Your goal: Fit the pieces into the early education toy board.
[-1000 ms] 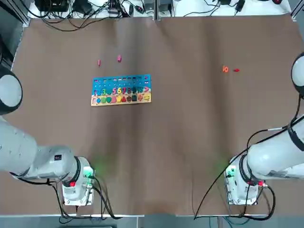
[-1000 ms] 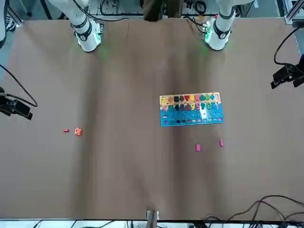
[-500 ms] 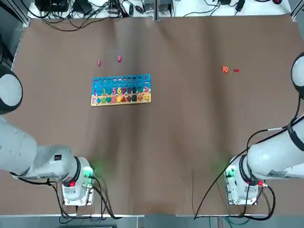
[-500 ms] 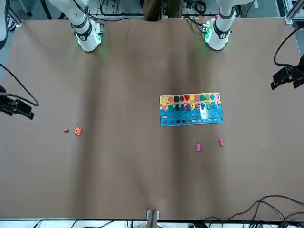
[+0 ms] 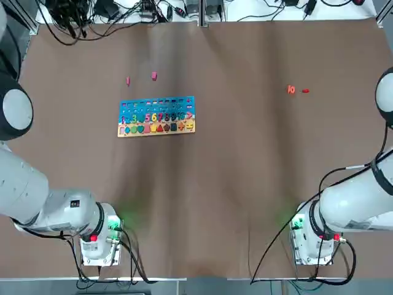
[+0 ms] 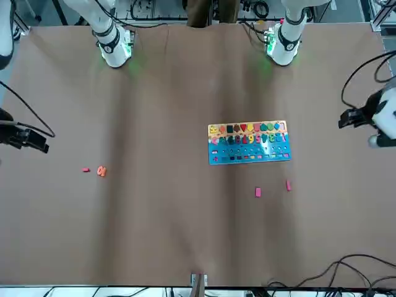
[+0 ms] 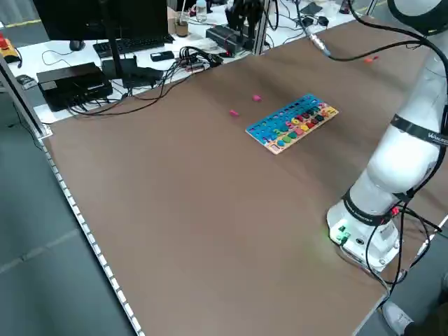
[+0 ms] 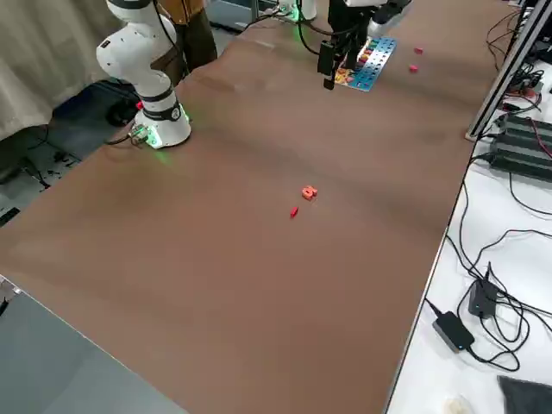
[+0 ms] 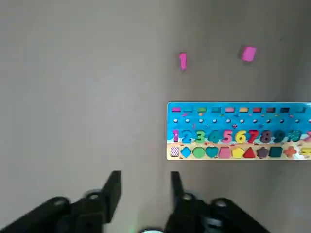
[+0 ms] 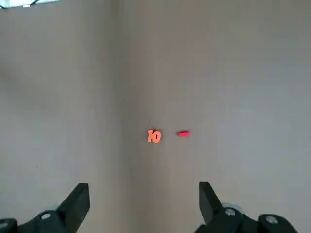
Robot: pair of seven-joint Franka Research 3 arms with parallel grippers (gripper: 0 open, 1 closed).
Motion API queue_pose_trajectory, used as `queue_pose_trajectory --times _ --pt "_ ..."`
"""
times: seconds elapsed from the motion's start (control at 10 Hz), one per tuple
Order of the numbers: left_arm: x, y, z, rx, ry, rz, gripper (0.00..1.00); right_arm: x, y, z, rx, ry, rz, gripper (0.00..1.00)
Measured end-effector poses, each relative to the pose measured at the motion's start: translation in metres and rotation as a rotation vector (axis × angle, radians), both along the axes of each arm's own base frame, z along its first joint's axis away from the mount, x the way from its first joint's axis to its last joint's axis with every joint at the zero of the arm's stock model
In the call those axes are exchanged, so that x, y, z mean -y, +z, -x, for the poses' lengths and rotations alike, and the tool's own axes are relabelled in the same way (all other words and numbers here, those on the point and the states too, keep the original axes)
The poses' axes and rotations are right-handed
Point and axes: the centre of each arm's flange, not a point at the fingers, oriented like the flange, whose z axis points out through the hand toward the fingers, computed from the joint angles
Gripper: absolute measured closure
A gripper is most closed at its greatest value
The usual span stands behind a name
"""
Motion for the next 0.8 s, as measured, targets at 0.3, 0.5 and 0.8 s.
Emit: queue_pose_trajectory --times 0.3,0.5,0.8 --pt "-0.01 -0.102 0.018 0.017 0.021 -0.003 0.99 -0.008 -0.035 -0.001 -0.069 0.013 0.001 0.01" --pt "-0.024 -0.149 0.041 0.016 0.035 -0.007 0.99 -0.005 -0.089 -0.012 -0.063 0.01 -0.001 0.01" --pt "-0.03 -0.211 0.071 0.051 0.019 -0.031 0.99 -0.007 -0.192 -0.01 -0.119 0.003 -0.004 0.03"
